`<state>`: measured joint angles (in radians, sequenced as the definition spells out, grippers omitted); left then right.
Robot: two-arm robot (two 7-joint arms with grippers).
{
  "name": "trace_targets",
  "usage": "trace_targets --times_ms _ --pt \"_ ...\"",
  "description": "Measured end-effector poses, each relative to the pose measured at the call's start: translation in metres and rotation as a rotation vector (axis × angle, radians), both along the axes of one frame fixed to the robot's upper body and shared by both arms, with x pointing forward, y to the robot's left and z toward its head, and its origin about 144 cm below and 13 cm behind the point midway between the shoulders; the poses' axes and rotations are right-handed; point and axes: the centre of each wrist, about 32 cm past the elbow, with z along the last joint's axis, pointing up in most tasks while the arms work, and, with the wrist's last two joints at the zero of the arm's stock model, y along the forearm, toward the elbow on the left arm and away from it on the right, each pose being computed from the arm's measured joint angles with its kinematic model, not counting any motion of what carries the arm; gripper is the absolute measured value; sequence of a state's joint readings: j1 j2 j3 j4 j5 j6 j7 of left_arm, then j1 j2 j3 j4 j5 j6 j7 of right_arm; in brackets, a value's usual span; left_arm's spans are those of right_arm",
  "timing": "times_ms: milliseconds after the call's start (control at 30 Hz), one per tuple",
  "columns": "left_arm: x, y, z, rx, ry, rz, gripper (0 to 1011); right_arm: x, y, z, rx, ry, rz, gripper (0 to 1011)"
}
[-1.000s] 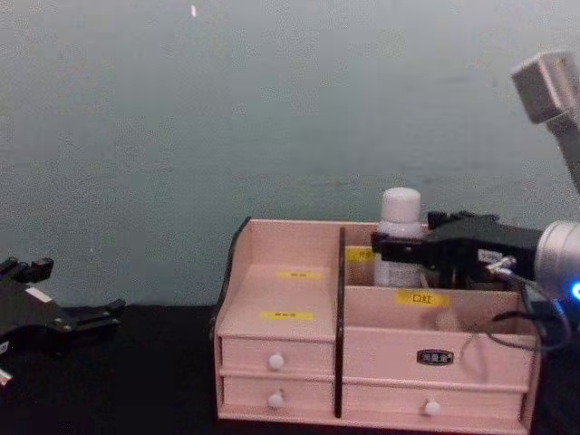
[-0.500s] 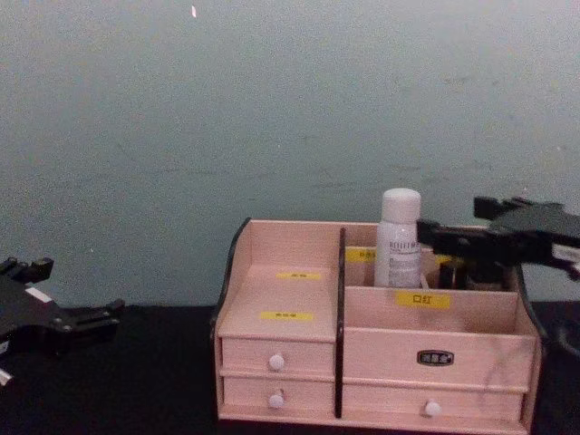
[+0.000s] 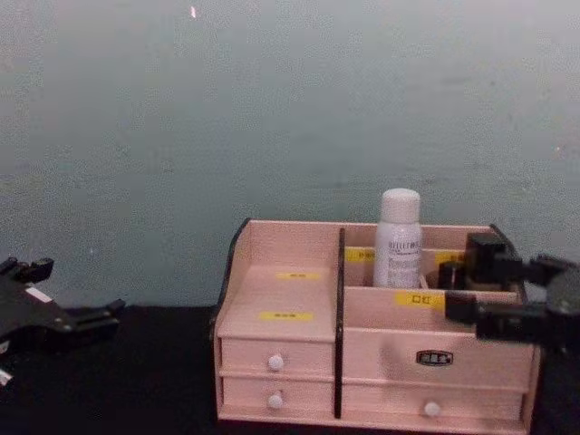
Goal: Pick up the facial cleanser and watermelon frost from the table and place them into the tiered storage box.
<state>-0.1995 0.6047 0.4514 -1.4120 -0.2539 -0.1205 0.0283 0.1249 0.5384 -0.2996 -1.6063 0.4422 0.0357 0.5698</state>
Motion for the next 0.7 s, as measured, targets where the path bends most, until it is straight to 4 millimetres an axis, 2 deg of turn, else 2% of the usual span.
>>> trace_targets --times_ms 267,700 --pt "0.0 0.0 0.0 0.0 0.0 0.0 1001 -0.018 -0.005 -0.01 -0.017 0.064 0.113 1000" --pt "0.0 0.0 0.0 0.0 0.0 0.0 1001 -0.027 -0.01 -0.021 -0.053 0.097 0.219 1000"
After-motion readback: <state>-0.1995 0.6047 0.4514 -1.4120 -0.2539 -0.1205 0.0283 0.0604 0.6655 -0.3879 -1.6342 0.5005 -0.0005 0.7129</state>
